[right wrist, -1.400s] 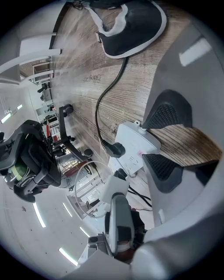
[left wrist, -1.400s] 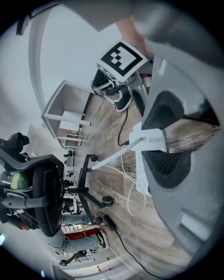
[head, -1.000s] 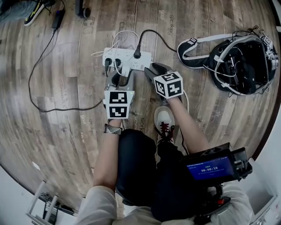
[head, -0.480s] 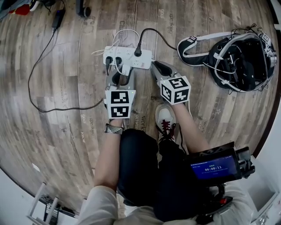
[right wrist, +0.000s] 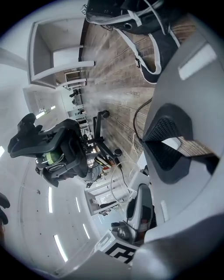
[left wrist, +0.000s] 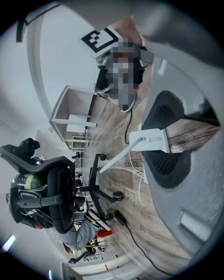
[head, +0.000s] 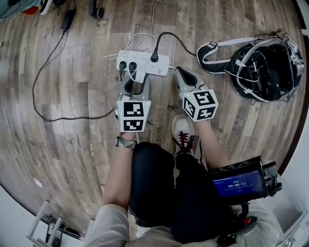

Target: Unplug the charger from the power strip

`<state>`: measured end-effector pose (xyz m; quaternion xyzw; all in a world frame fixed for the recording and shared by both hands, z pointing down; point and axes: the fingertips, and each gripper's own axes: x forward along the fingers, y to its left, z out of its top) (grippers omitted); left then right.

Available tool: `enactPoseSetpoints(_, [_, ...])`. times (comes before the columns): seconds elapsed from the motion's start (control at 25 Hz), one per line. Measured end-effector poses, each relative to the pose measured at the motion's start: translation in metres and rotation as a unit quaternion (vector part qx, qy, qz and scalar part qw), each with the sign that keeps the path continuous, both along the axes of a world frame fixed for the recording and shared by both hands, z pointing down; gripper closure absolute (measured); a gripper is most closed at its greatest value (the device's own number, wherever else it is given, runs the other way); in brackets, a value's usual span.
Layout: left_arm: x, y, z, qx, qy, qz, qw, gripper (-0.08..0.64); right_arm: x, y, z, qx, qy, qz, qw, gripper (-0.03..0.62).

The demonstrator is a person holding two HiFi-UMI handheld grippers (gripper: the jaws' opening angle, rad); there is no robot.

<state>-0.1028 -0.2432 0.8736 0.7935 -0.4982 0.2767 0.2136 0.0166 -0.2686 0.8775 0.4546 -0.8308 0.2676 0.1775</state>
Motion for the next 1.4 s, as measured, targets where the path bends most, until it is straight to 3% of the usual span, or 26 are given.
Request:
enactPoseSetpoints(0.48, [0.003,0.006,-0.016,0.020,0.002,0.004,0.9998,0.417,0.012,0.008,-0.025,0.026,-0.001,0.006,1.000,0.589])
enactPoseSetpoints(0.96, [0.007,0.002,-0.056,0.074,0.019,-0.007,0.9971,0.417,0.018,0.009,-0.073,0.091,0.033,-0.010,0.995,0.591])
enactPoseSetpoints(1.4, [0.013,0.002,-0.068,0.092,0.023,0.004,0.9955,0.417,0.024,0.010,-0.093,0.121,0.054,-0.010,0.991,0.591])
